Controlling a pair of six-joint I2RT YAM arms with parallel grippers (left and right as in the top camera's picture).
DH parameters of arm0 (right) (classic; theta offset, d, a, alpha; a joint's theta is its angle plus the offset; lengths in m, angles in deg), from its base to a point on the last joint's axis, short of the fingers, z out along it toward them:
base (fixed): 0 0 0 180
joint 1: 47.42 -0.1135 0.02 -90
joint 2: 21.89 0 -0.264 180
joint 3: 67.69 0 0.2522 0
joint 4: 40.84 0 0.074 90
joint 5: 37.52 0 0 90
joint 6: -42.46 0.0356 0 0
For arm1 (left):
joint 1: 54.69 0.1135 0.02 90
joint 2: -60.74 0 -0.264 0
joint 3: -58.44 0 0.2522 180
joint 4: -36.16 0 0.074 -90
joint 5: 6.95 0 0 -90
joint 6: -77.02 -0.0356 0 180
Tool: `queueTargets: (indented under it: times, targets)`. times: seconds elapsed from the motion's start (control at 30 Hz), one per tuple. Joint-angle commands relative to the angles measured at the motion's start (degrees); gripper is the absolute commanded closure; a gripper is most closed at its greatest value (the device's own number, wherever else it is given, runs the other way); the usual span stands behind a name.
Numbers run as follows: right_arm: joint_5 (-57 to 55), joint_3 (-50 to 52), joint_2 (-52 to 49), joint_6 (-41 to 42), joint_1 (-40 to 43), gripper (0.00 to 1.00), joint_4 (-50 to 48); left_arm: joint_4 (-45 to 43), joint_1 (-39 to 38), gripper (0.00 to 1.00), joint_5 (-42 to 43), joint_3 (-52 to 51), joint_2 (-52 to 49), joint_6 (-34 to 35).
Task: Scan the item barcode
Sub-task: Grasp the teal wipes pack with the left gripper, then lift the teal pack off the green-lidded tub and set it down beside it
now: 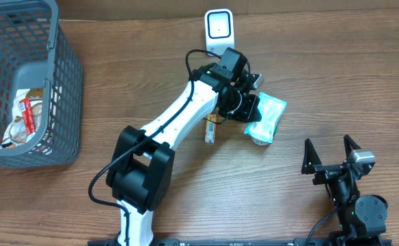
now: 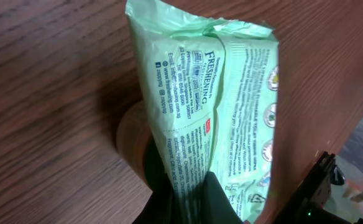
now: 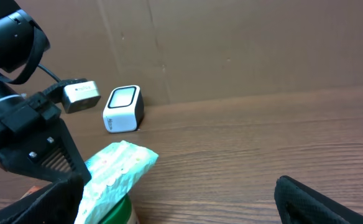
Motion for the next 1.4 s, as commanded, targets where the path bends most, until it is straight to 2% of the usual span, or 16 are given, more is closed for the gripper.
queueTargets:
  times: [0.0, 0.33, 0.6, 0.77, 1.1, 1.2, 1.37]
  targets:
    - [-0.3, 0.6, 0.2, -0.2, 0.2, 0.0, -0.3, 0.1, 1.5, 0.96, 0.7, 1.7, 4.7, -0.4]
    - [-0.3, 0.6, 0.2, -0.2, 0.2, 0.0, -0.3, 2.3, 4.5, 0.96, 0.1, 1.7, 6.2, 1.3]
    - [-0.3, 0.6, 0.2, -0.2, 0.2, 0.0, -0.3, 6.3, 5.8, 0.96, -13.4, 1.6, 6.2, 3.6]
    - [-0.3, 0.6, 0.2, -0.2, 0.2, 0.0, -0.3, 7.5, 3.4, 0.96, -18.3, -0.6, 6.1, 7.3]
    - [-0.3, 0.6, 0.2, -0.2, 0.2, 0.0, -0.3, 2.9, -3.8, 0.96, -23.2, -7.0, 6.1, 13.3]
    - [-0.3, 0.6, 0.2, -0.2, 0.2, 0.0, -0.3, 2.8, -4.7, 0.79, -23.3, -6.9, 6.1, 13.3]
    - [-0.3, 0.6, 0.2, -0.2, 0.2, 0.0, -0.3, 3.1, -4.2, 0.74, -22.3, -4.8, 7.2, 11.9]
